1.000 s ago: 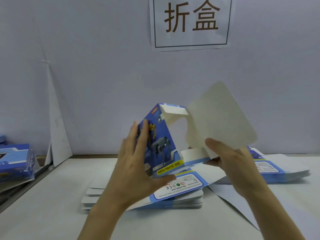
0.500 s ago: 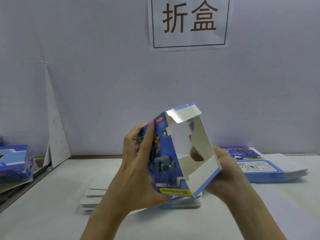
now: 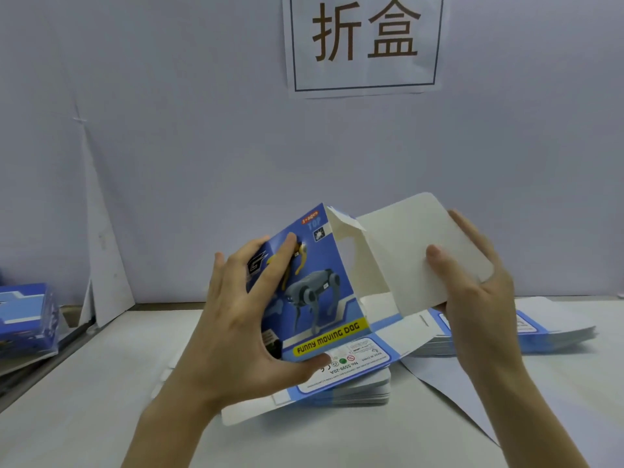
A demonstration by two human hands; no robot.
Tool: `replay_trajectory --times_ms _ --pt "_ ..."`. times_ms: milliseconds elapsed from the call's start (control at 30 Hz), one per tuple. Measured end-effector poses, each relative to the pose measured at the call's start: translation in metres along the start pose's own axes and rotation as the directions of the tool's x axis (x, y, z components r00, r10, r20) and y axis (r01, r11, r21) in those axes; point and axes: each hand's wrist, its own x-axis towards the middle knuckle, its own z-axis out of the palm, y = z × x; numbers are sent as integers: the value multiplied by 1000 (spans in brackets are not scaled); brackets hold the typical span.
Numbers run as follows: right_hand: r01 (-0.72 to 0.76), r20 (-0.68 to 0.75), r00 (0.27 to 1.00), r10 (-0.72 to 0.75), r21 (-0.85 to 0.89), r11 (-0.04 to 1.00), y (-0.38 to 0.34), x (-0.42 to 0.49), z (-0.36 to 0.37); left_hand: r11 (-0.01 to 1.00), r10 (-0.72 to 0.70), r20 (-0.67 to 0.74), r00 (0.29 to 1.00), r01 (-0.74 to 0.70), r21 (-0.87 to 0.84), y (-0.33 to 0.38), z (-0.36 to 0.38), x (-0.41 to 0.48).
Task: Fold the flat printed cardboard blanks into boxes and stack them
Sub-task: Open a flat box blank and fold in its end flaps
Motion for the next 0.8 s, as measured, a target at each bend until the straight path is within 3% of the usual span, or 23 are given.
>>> replay_trajectory --times_ms 233,300,367,467,633,800 --pt "217 80 974 -211 -78 973 4 -4 6 999 -2 -28 1000 3 41 1 -1 -1" --pt "141 99 985 -141 -1 990 4 -3 6 996 -4 -32 999 7 92 0 1 -2" --pt "-86 217 975 39 210 974 2 -2 7 991 -16 -30 999 20 132 -1 3 -2" --pt "-335 348 922 170 495 802 -2 0 9 987 -22 -29 999 27 156 -1 4 -1" --pt "-453 409 864 295 374 809 3 0 5 975 45 -52 998 -32 222 0 8 -1" --pt "-346 286 918 276 235 909 3 4 -1 995 34 -66 997 -28 92 -4 4 -2"
